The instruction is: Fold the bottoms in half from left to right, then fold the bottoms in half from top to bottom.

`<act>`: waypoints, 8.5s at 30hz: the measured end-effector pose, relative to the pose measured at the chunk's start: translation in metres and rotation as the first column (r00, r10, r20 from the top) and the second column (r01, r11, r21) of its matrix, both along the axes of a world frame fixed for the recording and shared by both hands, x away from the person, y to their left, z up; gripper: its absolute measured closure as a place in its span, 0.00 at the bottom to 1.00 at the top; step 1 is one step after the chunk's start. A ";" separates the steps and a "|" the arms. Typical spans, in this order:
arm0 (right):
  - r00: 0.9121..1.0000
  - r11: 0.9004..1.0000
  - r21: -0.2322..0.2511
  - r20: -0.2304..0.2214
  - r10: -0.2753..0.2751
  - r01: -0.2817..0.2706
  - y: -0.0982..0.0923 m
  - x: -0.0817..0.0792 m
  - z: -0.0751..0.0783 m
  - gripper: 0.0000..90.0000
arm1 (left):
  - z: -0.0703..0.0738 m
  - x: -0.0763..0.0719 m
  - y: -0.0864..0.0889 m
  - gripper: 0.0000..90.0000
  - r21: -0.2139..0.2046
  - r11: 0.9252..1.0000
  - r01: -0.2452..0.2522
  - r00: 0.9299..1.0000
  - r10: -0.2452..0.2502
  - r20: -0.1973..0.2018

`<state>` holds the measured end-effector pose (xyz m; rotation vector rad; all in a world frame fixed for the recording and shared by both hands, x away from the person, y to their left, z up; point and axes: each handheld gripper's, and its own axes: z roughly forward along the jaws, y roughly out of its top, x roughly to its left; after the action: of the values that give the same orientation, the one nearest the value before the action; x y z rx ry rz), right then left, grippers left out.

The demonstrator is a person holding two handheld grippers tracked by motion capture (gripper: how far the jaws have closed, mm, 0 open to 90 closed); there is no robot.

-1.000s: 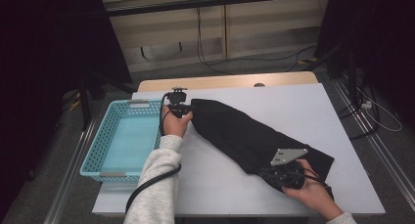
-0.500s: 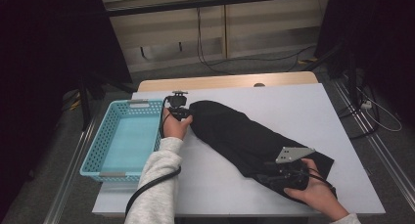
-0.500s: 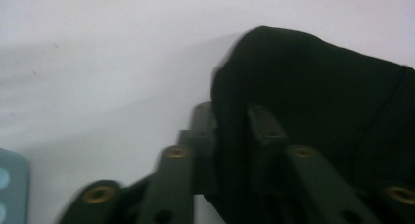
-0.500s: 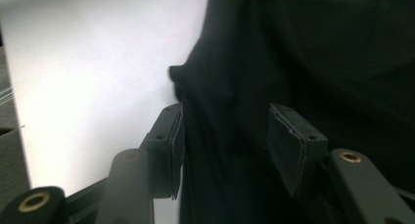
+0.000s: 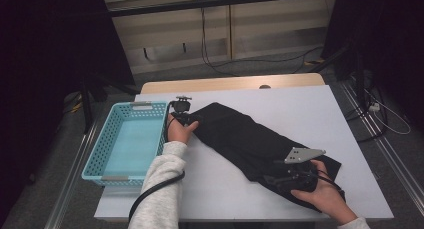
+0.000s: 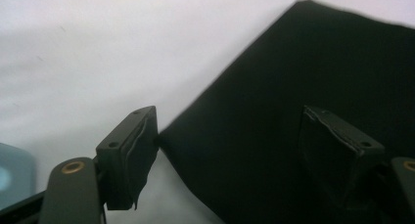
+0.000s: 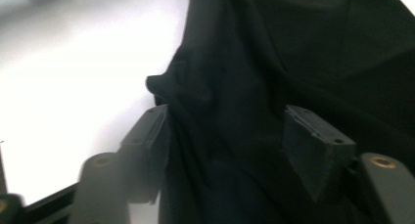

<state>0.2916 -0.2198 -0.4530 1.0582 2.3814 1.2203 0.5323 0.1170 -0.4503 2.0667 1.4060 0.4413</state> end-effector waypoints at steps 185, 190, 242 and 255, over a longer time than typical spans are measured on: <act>0.994 0.996 -0.032 0.080 -0.075 0.078 -0.001 0.014 0.012 0.98 | 0.025 -0.099 -0.033 0.21 -0.145 0.906 0.399 0.917 -0.388 0.096; 0.994 0.996 -0.035 0.070 -0.079 0.081 -0.006 0.009 0.008 0.98 | 0.023 -0.098 -0.036 0.21 -0.147 0.902 0.405 0.914 -0.395 0.094; 0.954 0.954 0.004 -0.024 -0.300 0.300 -0.032 0.091 -0.016 0.87 | 0.018 -0.097 -0.029 0.21 -0.112 0.910 0.398 0.917 -0.391 0.081; 0.959 0.958 0.026 -0.012 -0.284 0.284 -0.030 0.087 0.000 0.90 | 0.017 -0.098 -0.029 0.21 -0.112 0.910 0.399 0.917 -0.392 0.076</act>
<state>0.3782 -0.2494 -0.4533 1.3598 2.1288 1.1478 0.4346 0.0876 -0.4333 2.1482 0.9220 0.2268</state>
